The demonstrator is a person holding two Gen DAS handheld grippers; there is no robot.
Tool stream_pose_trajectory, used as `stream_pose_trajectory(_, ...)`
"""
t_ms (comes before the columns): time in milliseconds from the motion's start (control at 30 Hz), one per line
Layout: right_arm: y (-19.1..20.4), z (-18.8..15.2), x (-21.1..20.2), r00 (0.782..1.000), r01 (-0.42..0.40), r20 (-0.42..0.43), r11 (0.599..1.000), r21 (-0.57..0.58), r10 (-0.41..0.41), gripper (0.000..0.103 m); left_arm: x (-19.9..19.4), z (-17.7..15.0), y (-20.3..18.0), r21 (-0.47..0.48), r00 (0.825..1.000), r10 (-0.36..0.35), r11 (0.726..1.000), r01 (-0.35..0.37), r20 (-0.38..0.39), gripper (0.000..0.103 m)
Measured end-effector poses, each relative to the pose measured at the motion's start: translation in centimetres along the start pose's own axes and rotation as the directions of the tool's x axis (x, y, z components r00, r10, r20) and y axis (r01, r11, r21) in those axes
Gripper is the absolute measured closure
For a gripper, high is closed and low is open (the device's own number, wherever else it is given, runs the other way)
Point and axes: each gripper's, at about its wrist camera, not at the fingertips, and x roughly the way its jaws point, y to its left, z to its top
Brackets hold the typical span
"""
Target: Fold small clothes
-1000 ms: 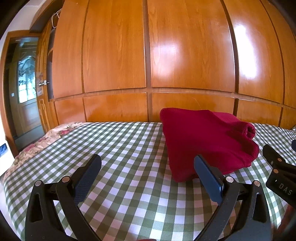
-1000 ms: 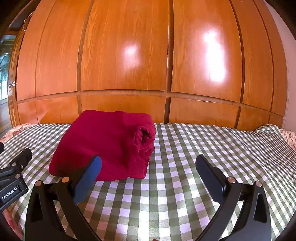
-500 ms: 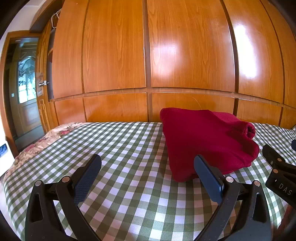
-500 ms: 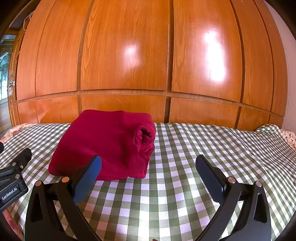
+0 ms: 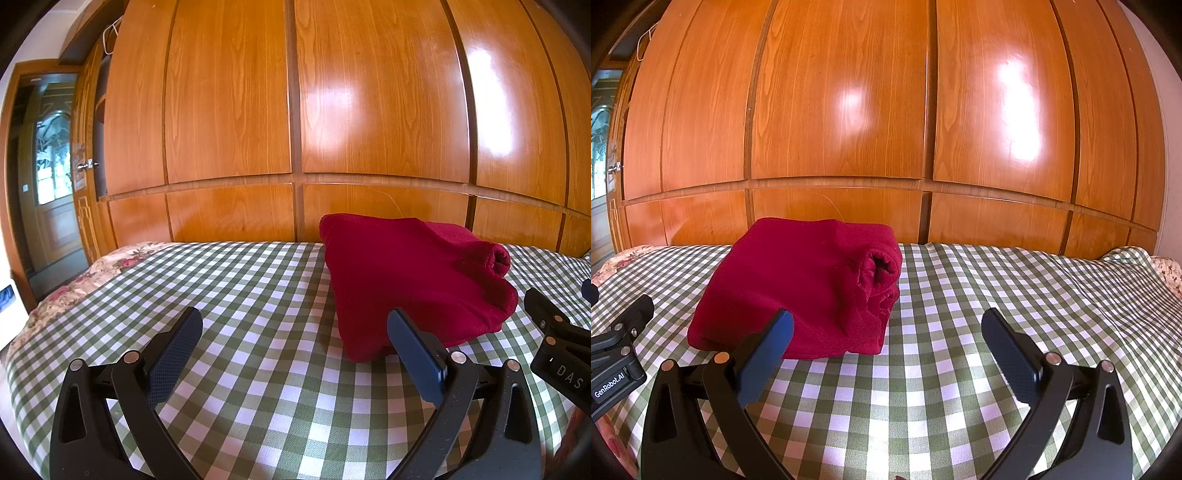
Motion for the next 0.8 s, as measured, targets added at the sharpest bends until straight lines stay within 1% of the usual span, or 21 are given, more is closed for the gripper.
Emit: stream_pose_trajectory(800, -0.02, -0.06, 0.04, 1.0, -0.001, -0.002, 1.0, 0.0, 0.001, 0.002, 0.38, -0.1, 0.34, -0.01, 1.0, -0.007, 1.0, 0.007, -0.014, 0.004)
